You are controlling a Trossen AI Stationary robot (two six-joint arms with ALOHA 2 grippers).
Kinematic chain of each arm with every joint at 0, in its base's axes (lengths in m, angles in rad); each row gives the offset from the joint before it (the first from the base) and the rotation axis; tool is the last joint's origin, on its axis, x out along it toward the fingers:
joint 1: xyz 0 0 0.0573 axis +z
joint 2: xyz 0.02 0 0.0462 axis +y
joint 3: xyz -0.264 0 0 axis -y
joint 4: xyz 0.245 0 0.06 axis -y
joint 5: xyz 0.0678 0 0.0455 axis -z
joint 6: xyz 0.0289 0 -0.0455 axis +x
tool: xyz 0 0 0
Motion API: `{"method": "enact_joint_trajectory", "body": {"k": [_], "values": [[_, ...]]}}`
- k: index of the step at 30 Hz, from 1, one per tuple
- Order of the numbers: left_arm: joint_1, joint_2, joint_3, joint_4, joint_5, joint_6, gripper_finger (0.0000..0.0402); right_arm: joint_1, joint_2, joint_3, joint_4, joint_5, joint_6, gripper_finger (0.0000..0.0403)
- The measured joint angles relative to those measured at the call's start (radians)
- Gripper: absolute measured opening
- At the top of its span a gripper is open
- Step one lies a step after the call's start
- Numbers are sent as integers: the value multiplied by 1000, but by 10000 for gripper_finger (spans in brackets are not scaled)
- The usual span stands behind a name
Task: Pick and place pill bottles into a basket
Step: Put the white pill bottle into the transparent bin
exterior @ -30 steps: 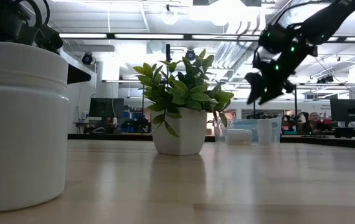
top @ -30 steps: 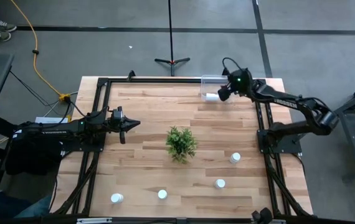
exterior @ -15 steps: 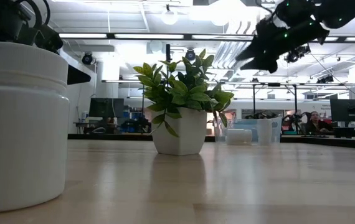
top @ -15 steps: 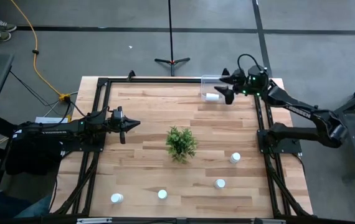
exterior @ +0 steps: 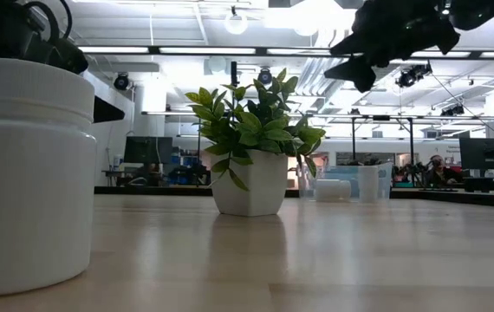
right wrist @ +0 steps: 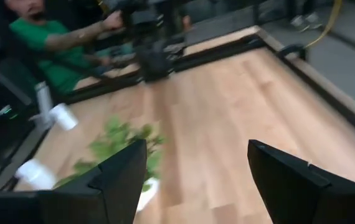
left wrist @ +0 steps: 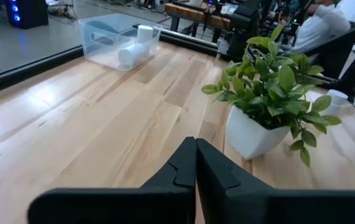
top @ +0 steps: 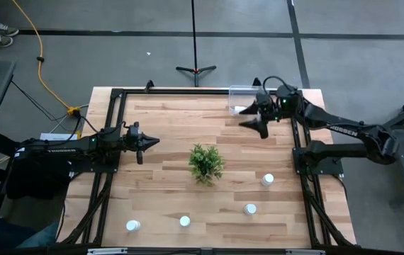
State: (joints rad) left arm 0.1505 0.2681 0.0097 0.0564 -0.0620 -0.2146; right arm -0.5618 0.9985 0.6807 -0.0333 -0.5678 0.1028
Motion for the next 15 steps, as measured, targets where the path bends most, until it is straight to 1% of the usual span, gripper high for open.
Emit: {"method": "enact_joint_trajectory", "body": {"k": [2, 6, 9, 13, 15], "values": [[0, 0, 0, 0, 0, 0, 48, 39, 0, 0, -18, 0, 20, 268], [0, 0, 0, 0, 1, 11, 20, 112, 0, 0, -59, 0, 62, 268], [0, 0, 0, 0, 4, 16, 21, 162, 0, 0, -91, 7, 82, 267], [0, 0, 0, 0, 4, 18, 46, 219, 0, 0, -152, 38, 88, 266], [0, 0, 0, 0, 4, 19, 46, 239, 0, 0, -184, 39, 110, 267]]}}
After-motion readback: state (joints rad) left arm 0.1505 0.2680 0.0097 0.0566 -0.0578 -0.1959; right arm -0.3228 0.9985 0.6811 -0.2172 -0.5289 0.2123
